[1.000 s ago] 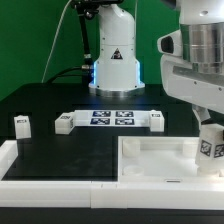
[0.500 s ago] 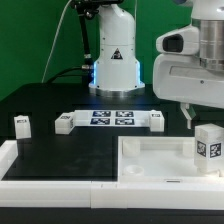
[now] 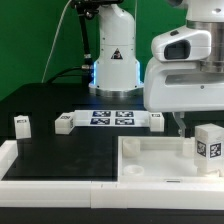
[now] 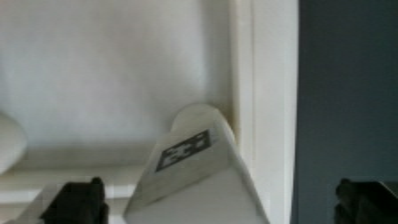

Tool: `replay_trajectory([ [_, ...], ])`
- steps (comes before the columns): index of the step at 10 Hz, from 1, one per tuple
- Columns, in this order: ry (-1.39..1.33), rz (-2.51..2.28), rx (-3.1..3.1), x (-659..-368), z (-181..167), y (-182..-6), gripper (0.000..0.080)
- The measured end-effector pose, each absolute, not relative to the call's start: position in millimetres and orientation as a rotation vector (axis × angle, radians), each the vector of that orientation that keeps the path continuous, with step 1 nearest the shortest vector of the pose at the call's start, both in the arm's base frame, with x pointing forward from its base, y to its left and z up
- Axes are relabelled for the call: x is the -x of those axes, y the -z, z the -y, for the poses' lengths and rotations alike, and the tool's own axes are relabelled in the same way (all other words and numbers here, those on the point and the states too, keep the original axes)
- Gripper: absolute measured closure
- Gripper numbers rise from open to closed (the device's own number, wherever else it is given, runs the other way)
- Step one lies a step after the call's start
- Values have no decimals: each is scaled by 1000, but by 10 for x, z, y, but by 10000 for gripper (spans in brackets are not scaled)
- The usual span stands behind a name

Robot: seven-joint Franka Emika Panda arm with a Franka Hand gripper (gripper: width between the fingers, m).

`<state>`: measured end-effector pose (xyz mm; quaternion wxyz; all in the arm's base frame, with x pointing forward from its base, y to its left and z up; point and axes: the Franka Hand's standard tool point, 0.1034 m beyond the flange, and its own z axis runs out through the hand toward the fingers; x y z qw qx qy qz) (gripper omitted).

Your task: Assemble one leg

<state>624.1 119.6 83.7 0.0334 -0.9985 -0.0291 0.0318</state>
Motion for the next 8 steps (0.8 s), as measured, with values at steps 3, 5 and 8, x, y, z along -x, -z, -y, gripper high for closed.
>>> replay_trajectory([
  [3, -88, 522, 3024, -6238, -1165, -815, 150],
  [5, -81, 694, 2985, -6240, -1156, -815, 150],
  [8, -81, 680, 2988, -6239, -1157, -815, 449],
])
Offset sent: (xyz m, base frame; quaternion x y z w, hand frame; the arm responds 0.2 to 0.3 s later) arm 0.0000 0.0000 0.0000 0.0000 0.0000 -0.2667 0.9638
